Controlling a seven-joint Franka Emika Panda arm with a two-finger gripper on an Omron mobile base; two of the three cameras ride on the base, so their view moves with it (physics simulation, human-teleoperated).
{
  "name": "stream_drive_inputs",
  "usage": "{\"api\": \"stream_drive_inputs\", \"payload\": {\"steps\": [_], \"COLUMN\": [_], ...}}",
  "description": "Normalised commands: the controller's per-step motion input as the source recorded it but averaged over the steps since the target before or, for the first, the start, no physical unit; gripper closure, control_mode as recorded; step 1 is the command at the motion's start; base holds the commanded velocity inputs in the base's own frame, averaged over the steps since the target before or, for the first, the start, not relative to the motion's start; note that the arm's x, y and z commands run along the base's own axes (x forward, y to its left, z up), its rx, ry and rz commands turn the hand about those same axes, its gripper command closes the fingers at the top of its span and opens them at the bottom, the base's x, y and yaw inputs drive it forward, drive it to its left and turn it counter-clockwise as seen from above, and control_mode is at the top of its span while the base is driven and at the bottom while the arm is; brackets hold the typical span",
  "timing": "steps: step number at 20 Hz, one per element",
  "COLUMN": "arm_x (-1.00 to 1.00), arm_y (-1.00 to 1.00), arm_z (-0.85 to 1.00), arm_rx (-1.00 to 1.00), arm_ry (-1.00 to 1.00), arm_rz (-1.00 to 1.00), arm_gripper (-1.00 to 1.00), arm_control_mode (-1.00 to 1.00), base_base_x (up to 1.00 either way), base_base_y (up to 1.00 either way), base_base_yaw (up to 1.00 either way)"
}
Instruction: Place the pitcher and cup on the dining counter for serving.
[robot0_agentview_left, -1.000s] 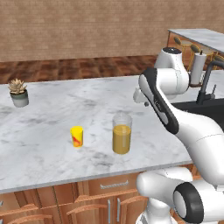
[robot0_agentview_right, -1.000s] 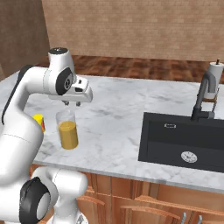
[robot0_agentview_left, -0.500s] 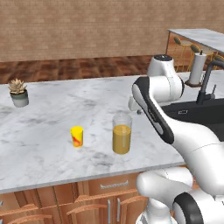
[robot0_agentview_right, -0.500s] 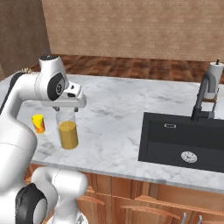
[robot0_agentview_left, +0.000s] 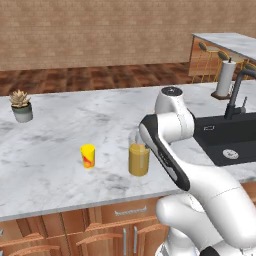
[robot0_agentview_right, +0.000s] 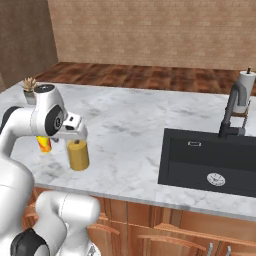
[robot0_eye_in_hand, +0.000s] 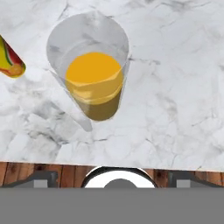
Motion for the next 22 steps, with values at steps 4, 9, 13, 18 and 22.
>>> {"api": "stream_drive_inputs", "payload": {"steps": [4,9,13,18,22], "arm_x": [0.0,0.14,0.31,0.35,0.39], "arm_y": [0.26,0.26,0.1,0.0,0.0], "arm_z": [-0.43,-0.42,-0.14,-0.08,-0.15], "arm_rx": [0.04,0.03,0.01,0.01,0.01], "arm_ry": [0.0,0.01,0.03,0.0,0.0], "arm_rz": [-0.06,-0.06,-0.06,-0.04,-0.05], "arm_gripper": [-1.0,-1.0,-1.0,-1.0,-1.0], "arm_control_mode": [-1.0,-1.0,-1.0,-1.0,-1.0], "base_base_x": [0.0,0.0,0.0,0.0,0.0], "base_base_y": [0.0,0.0,0.0,0.0,0.0], "base_base_yaw": [0.0,0.0,0.0,0.0,0.0]}}
